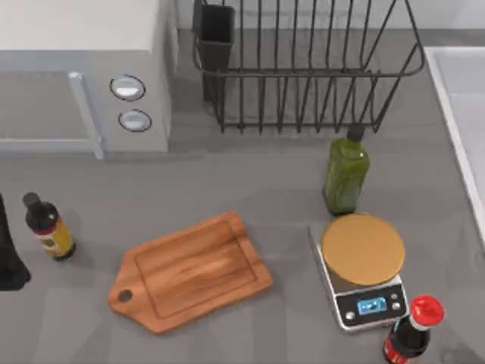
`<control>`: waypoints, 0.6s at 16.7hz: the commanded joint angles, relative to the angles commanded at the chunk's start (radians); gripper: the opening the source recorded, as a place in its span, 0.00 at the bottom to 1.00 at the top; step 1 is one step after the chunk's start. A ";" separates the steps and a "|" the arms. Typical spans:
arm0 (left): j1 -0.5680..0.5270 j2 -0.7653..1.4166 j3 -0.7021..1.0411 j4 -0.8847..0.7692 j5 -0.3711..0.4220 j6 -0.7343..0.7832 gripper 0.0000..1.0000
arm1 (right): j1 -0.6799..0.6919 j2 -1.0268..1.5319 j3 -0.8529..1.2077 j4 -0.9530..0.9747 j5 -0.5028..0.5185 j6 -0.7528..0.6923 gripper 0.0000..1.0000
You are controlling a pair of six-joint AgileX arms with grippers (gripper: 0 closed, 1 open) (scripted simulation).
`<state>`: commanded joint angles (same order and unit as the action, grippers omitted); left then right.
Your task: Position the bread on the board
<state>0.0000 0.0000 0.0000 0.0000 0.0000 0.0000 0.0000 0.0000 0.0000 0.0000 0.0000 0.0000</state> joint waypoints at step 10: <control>0.042 0.381 0.344 -0.251 -0.007 0.154 1.00 | 0.000 0.000 0.000 0.000 0.000 0.000 1.00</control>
<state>0.0419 0.3815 0.3438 -0.2513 -0.0075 0.1544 0.0000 0.0000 0.0000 0.0000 0.0000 0.0000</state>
